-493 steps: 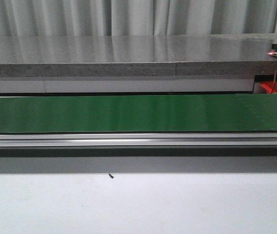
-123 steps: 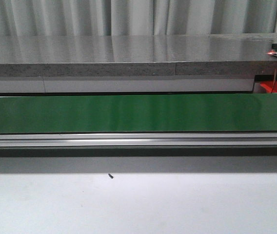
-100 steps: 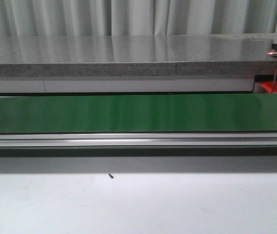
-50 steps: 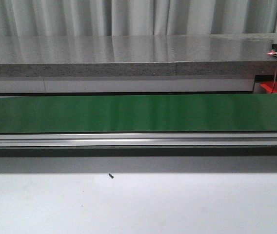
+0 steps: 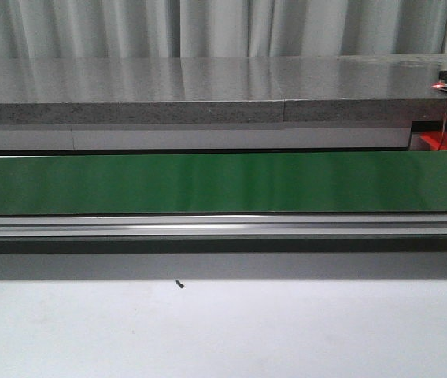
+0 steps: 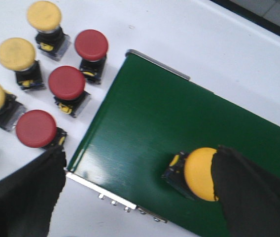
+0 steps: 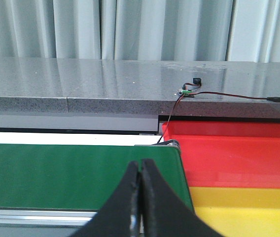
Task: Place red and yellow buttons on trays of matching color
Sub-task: 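Lower the yellow button onto the belt's start and open the left gripper, then grasp a red button from the cluster with the left gripper, then set the red button on the belt, release, and raise the left gripper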
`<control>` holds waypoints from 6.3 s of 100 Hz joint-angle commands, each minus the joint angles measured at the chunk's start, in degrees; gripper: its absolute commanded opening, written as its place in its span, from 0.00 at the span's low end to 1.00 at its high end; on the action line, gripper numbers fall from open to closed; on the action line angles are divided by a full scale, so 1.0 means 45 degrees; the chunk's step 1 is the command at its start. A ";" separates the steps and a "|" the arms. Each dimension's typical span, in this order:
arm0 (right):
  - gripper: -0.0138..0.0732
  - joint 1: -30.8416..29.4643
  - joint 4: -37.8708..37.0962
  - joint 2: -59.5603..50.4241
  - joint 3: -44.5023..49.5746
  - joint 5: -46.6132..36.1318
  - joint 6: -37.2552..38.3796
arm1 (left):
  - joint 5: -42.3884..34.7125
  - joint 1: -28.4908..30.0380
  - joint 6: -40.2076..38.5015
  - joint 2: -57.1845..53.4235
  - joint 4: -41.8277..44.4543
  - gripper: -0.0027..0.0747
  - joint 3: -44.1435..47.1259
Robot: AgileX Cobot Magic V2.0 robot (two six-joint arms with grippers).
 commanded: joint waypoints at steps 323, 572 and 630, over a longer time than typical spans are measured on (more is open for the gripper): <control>0.02 -0.0039 -0.0097 -0.0228 -0.0240 -0.0943 -0.0009 | 0.1241 0.2473 0.1052 0.2164 0.0772 0.21 -0.3097; 0.02 -0.0039 -0.0097 -0.0228 -0.0240 -0.0943 -0.0009 | 0.1905 -0.4087 0.2007 -0.6533 -0.0502 0.01 0.1892; 0.02 -0.0039 -0.0097 -0.0228 -0.0240 -0.1438 -0.0009 | 0.2152 -0.4087 0.2040 -1.2447 -0.0478 0.01 0.5299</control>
